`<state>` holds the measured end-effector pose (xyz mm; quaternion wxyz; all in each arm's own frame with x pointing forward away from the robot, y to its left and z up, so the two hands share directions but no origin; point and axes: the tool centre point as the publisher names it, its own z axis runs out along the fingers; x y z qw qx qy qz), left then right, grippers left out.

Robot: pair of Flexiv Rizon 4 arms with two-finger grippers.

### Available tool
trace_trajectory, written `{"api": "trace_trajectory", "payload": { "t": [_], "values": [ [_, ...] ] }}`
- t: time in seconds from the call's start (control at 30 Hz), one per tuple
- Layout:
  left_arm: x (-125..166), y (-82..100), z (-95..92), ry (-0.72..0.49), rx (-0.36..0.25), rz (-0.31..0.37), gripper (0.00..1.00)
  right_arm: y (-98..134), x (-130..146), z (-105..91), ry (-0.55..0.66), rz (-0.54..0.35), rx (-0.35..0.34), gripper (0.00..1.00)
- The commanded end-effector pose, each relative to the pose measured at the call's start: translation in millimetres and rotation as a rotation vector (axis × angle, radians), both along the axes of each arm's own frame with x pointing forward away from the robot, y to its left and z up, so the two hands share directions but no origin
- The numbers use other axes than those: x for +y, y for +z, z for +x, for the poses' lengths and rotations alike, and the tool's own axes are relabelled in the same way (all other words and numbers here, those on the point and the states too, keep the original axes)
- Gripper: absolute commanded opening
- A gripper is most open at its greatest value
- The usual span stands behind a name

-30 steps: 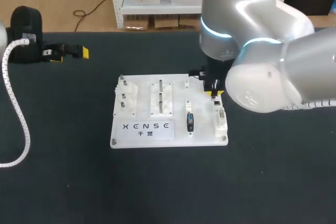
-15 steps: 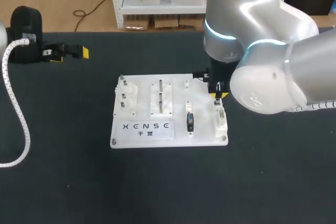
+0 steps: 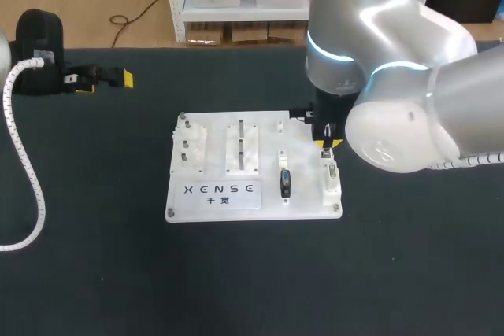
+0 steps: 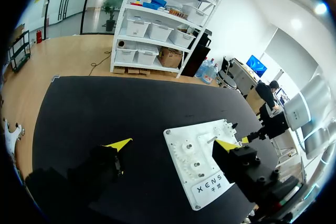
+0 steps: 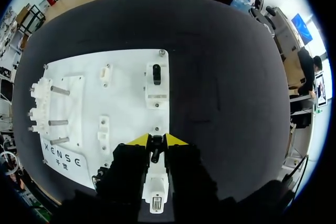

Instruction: Insert the USB connector, Ethernet cable, and multi-pin plug into their matching sockets one by one.

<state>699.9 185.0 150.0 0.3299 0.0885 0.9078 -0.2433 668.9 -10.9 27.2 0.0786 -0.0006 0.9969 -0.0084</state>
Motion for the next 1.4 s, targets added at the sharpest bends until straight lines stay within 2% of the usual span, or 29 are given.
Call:
{"api": "trace_trajectory", "payload": {
  "t": [0.03, 0.47, 1.0, 1.3, 1.37, 1.4],
  "values": [
    [0.0, 0.0, 0.0, 0.000, 0.000, 0.000, 1.00, -2.8, -1.6, -0.1, -0.004, 0.000, -0.003, 0.00],
    [0.0, 0.0, 0.0, 0.000, 0.000, 0.000, 1.00, -6.4, 0.3, -1.8, -0.003, 0.002, 0.006, 0.00],
    [0.0, 0.0, 0.0, 0.000, 0.000, 0.000, 1.00, -27.5, -2.3, -0.3, -0.016, -0.025, 0.041, 0.00],
    [0.0, 0.0, 0.0, 0.000, 0.000, 0.000, 1.00, -16.2, -1.4, 0.2, -0.006, -0.019, 0.015, 0.00],
    [0.0, 0.0, 0.0, 0.000, 0.000, 0.000, 1.00, -7.6, -0.6, 0.2, 0.000, -0.009, -0.007, 0.08],
    [0.0, 0.0, 0.0, 0.000, 0.000, 0.000, 1.00, -1.1, 0.7, 0.1, 0.010, -0.001, -0.018, 0.20]
  ]
}}
